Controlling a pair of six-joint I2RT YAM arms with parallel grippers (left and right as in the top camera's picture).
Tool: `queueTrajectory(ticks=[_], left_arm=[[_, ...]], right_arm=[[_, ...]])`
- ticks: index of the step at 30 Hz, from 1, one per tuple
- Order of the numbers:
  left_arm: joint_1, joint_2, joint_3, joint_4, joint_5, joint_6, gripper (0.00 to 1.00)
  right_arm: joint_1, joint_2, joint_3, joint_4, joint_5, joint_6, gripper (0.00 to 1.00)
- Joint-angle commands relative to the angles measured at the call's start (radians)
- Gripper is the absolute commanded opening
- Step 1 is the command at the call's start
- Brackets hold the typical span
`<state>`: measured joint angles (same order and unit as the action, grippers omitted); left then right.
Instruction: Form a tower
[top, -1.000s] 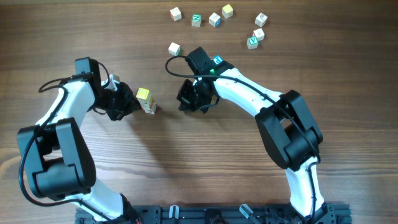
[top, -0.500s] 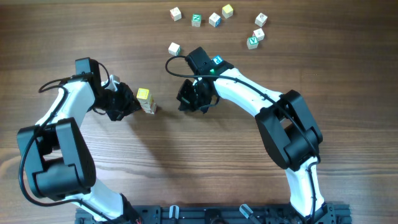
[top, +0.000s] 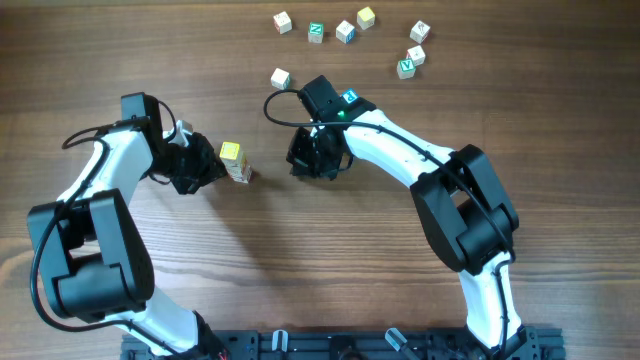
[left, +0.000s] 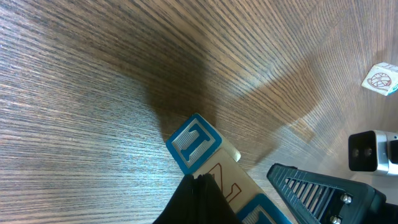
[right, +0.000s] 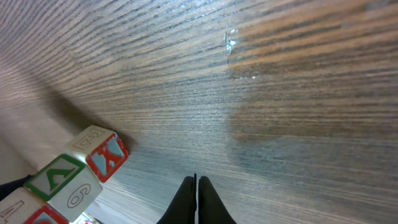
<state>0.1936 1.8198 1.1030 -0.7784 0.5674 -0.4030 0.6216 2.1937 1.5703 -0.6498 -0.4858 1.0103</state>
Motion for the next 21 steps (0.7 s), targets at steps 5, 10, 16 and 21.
queueTrajectory(ticks=[5, 10, 16, 21], left_arm=[[-0.001, 0.009, -0.006, 0.000, 0.016, -0.005, 0.04], [-0.001, 0.009, -0.006, 0.000, 0.011, -0.005, 0.04], [-0.002, 0.009, -0.006, 0.024, 0.008, -0.005, 0.06], [-0.002, 0.009, -0.006, 0.044, 0.008, 0.004, 0.05]], right_arm=[[0.000, -0.006, -0.008, -0.002, 0.049, -0.042, 0.51], [0.000, -0.006, -0.008, -0.002, 0.049, -0.041, 0.90], [0.000, -0.006, -0.008, -0.001, 0.049, -0.042, 1.00], [0.000, -0.006, -0.008, 0.002, 0.049, -0.042, 1.00]])
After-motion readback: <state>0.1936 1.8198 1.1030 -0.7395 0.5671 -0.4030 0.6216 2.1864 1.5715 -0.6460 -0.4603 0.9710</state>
